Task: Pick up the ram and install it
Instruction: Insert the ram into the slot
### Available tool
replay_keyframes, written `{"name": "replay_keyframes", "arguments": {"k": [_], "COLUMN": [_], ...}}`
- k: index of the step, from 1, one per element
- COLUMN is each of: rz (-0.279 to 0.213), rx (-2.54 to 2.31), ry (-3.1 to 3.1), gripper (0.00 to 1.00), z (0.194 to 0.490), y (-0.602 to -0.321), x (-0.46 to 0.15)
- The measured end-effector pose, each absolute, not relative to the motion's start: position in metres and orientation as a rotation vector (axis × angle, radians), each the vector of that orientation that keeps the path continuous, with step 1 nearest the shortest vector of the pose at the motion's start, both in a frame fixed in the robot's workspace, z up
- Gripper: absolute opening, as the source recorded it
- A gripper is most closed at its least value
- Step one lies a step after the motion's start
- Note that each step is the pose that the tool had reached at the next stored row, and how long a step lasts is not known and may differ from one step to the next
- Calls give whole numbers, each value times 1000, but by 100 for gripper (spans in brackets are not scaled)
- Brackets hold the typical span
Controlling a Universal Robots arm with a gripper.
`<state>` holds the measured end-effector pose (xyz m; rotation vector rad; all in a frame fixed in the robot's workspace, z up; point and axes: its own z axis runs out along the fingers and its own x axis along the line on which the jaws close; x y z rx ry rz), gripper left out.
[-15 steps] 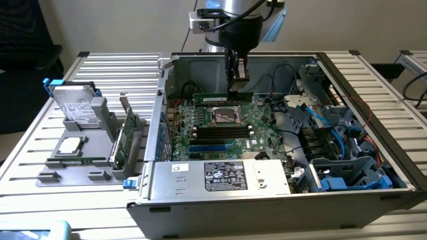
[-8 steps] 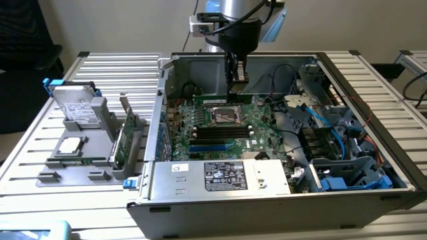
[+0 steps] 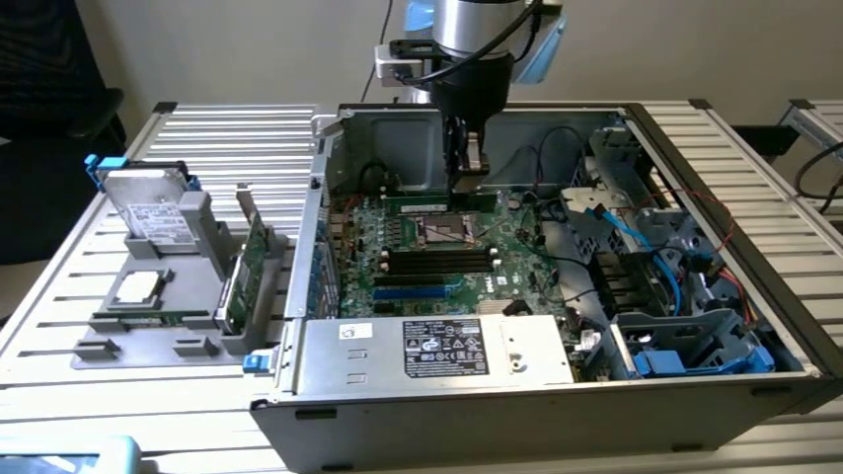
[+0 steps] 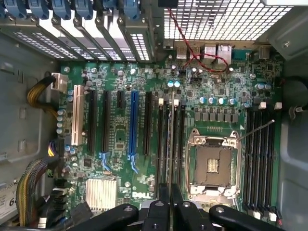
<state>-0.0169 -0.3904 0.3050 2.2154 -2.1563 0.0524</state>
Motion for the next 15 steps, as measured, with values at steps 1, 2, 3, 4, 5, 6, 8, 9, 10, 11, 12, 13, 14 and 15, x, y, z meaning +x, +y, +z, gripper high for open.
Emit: {"name": "replay_keyframes", "arguments": {"k": [1,2,3,4,5,6,8,9,10,11,12,13,14,15], "rz": [54,55,56,59,60,62,70,70,71,71,71,71,71,71], "rx": [2215,2214,2213,2209,2206,2204,2200,2200,2200,2200,2199,2200,2200,2200], "ry": [-2156,-2155,-2154,-2150,-2147,-2145,-2141,-2141,-2141,-2141,-2141,-2141,-2141,-2141], "gripper": [13,13,13,13,13,13,13,13,13,13,13,13,13,13], "z": [303,302,301,300,299,298,296,294,292,290,288,287,285,283], "y": [-390,-390,-390,-390,-390,-390,-390,-390,-390,-390,-390,-390,-390,-390], "x": [-17,-17,-17,-17,-17,-17,-16,-16,-15,-15,-15,-15,-14,-14]}}
